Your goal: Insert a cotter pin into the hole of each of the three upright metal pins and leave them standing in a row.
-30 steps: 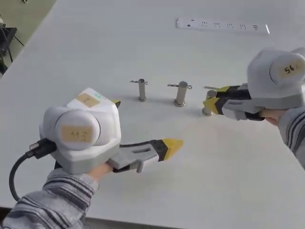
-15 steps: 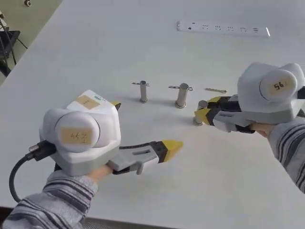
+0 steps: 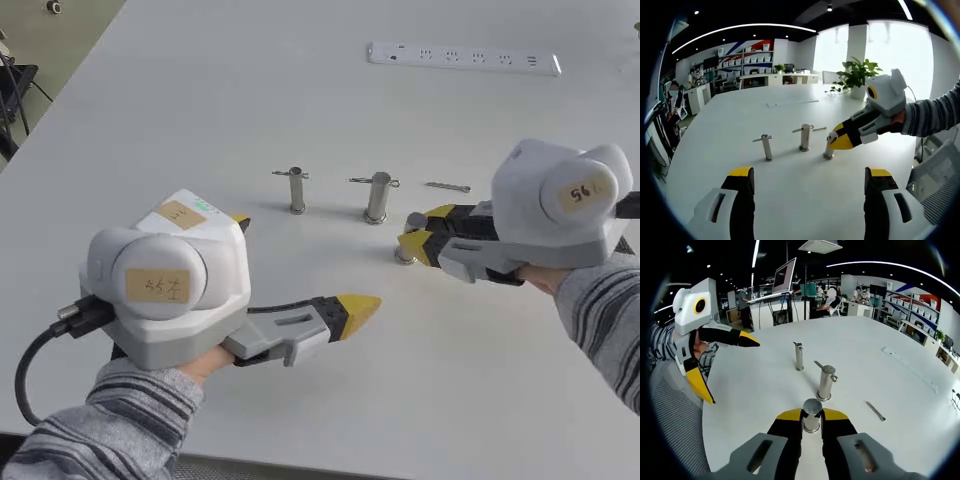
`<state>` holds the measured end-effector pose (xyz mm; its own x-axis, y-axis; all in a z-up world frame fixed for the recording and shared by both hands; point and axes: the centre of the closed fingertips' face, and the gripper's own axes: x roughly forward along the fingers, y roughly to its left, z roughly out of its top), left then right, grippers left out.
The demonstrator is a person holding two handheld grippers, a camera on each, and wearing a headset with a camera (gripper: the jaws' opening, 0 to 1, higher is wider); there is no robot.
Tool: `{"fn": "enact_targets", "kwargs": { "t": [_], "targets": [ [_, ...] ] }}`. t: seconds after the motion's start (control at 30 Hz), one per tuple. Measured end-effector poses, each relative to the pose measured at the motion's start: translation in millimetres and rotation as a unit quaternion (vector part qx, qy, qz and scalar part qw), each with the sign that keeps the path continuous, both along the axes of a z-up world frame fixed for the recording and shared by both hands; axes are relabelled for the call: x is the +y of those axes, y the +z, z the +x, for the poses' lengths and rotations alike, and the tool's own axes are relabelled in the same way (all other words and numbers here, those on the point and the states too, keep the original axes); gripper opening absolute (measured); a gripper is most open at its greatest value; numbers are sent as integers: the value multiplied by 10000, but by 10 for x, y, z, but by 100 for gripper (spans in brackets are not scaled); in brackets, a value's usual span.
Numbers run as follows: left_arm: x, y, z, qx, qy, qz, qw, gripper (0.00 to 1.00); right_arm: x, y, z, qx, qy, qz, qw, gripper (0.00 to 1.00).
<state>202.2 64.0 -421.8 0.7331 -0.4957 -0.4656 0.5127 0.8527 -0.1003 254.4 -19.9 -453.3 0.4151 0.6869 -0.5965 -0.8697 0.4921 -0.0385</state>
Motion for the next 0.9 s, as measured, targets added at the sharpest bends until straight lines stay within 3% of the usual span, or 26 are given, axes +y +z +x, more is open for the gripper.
{"fn": "enact_targets", "kwargs": {
  "t": [0.13,0.47,0.67,0.9],
  "targets": [
    [0,4,1,4,6,0,10000,90,-11,-4,-17,-136,75,-13,9999,10],
    [36,14,30,-24,83,21,10000,92,-180,44,-79,229,-50,169,9996,21],
    [74,31,72,-59,171,17,9998,94,-361,74,3,278,-87,-46,9996,22],
    [88,37,86,-53,168,4,9998,97,-589,88,267,382,-140,-542,9977,22]
  ]
}}
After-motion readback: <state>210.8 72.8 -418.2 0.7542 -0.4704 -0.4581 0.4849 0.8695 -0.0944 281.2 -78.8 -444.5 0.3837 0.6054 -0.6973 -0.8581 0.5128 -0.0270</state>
